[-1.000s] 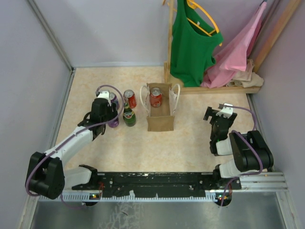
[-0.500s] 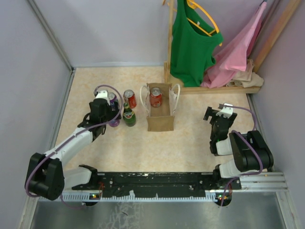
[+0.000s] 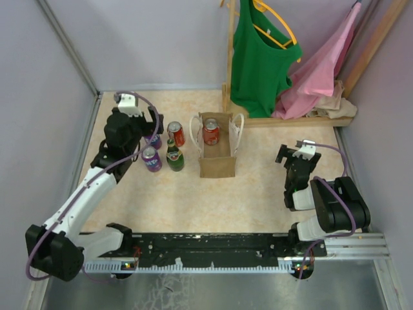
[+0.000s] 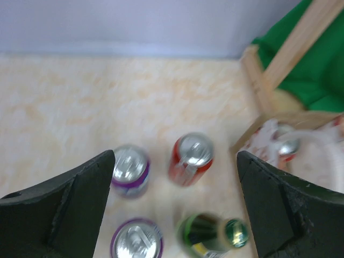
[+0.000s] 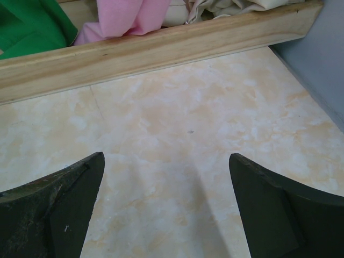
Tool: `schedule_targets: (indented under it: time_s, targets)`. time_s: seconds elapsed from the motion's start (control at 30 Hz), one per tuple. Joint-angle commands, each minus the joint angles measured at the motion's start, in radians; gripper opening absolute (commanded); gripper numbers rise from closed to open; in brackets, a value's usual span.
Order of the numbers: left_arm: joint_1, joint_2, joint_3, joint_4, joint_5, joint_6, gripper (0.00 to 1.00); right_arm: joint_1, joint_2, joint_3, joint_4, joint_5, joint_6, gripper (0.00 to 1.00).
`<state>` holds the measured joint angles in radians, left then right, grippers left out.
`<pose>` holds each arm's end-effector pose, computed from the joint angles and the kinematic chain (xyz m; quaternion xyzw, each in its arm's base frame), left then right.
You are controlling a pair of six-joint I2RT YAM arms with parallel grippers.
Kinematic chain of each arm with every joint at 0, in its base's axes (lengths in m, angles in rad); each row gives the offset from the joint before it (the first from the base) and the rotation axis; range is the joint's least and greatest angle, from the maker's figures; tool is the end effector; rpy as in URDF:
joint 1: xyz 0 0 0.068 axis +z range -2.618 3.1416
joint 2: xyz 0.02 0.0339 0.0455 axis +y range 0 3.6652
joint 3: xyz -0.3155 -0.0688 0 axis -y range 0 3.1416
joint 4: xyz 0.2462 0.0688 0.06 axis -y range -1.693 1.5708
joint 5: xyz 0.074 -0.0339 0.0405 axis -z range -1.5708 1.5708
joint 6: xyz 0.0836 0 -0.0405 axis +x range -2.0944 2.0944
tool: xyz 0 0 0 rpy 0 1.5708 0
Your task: Take the beverage out of the canvas bag
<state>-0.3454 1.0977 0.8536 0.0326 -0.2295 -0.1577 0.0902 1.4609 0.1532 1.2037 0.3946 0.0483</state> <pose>0.2714 -0.0774 0.3604 0.0008 0.7760 -0.0692 0.6269 0.2596 -0.0088 0.1893 0.1159 0.7311 -0.0999 0.6649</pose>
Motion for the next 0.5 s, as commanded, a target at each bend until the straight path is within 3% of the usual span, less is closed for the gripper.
schedule_targets:
  time_s: [0.0, 0.1, 0.2, 0.47]
  targets:
    - [-0.068, 0.028, 0.184, 0.06, 0.166, 0.099, 1.0, -0.006, -0.008, 0.019, 0.045, 0.006, 0.002, 0.99]
    - [-0.191, 0.109, 0.329, 0.025, 0.162, 0.21, 0.99, -0.006, -0.008, 0.019, 0.045, 0.006, 0.002, 0.99]
    - [-0.273, 0.202, 0.452, -0.015, 0.223, 0.272, 0.91, -0.006, -0.009, 0.019, 0.045, 0.007, 0.002, 0.99]
    - [-0.318, 0.479, 0.698, -0.155, 0.503, 0.247, 0.37, -0.006, -0.008, 0.019, 0.046, 0.007, 0.001, 0.99]
